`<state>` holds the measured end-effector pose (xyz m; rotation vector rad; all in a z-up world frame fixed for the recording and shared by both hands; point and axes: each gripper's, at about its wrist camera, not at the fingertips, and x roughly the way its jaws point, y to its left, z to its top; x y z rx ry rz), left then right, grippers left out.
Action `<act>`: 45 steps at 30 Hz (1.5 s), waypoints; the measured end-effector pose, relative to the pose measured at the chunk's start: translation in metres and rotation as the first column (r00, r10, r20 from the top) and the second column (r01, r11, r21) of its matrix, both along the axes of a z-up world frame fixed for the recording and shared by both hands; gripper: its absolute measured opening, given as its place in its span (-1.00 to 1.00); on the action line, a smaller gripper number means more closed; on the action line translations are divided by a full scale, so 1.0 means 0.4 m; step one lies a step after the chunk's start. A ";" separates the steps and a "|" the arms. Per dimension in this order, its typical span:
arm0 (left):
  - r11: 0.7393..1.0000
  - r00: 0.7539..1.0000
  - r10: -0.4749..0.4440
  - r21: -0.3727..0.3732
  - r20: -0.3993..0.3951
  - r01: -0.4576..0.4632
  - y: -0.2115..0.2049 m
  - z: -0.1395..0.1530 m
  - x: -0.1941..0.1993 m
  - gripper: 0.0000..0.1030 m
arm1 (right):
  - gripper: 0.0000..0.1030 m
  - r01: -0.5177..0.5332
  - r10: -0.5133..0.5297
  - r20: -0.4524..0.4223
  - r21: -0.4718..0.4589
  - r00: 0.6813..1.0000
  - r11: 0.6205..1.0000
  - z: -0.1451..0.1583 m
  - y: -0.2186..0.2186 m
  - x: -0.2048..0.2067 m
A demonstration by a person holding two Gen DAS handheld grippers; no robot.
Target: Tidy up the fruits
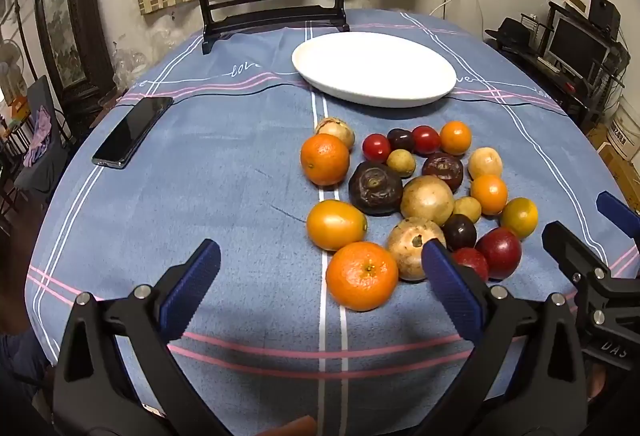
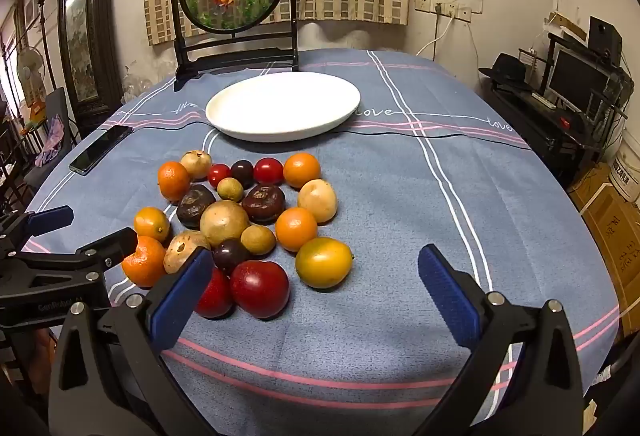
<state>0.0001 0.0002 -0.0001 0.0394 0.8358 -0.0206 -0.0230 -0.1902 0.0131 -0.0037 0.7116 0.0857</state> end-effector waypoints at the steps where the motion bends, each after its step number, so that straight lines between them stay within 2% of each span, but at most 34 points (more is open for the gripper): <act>1: 1.000 1.000 0.002 0.000 -0.003 -0.002 0.000 -0.001 0.001 0.96 | 0.97 0.001 -0.001 0.008 -0.001 1.000 1.000 0.000 0.000 -0.001; 10: 1.000 1.000 -0.010 0.017 0.011 0.010 -0.034 0.005 -0.018 0.96 | 0.97 -0.002 0.002 0.002 0.002 1.000 1.000 -0.007 0.001 -0.007; 13: 0.999 1.000 0.018 -0.031 -0.017 -0.019 0.022 -0.007 0.007 0.96 | 0.97 -0.001 0.001 0.001 0.004 1.000 1.000 -0.002 -0.003 -0.011; 21: 1.000 1.000 0.022 -0.016 0.003 -0.021 0.010 0.002 -0.006 0.96 | 0.97 0.001 -0.001 0.002 0.003 1.000 1.000 -0.007 0.000 -0.012; 28: 0.997 0.999 0.053 -0.051 -0.007 -0.053 0.025 0.002 -0.005 0.96 | 0.97 0.000 0.000 0.002 0.004 1.000 1.000 -0.004 -0.003 -0.014; 31: 0.999 0.999 0.039 -0.021 0.007 -0.039 0.015 0.005 -0.009 0.96 | 0.97 -0.001 0.001 0.000 0.006 1.000 1.000 -0.009 -0.002 -0.004; 45: 0.999 0.999 0.037 -0.030 -0.009 -0.037 0.015 -0.002 -0.009 0.96 | 0.97 -0.005 0.005 -0.004 0.007 1.000 1.000 -0.010 -0.006 -0.005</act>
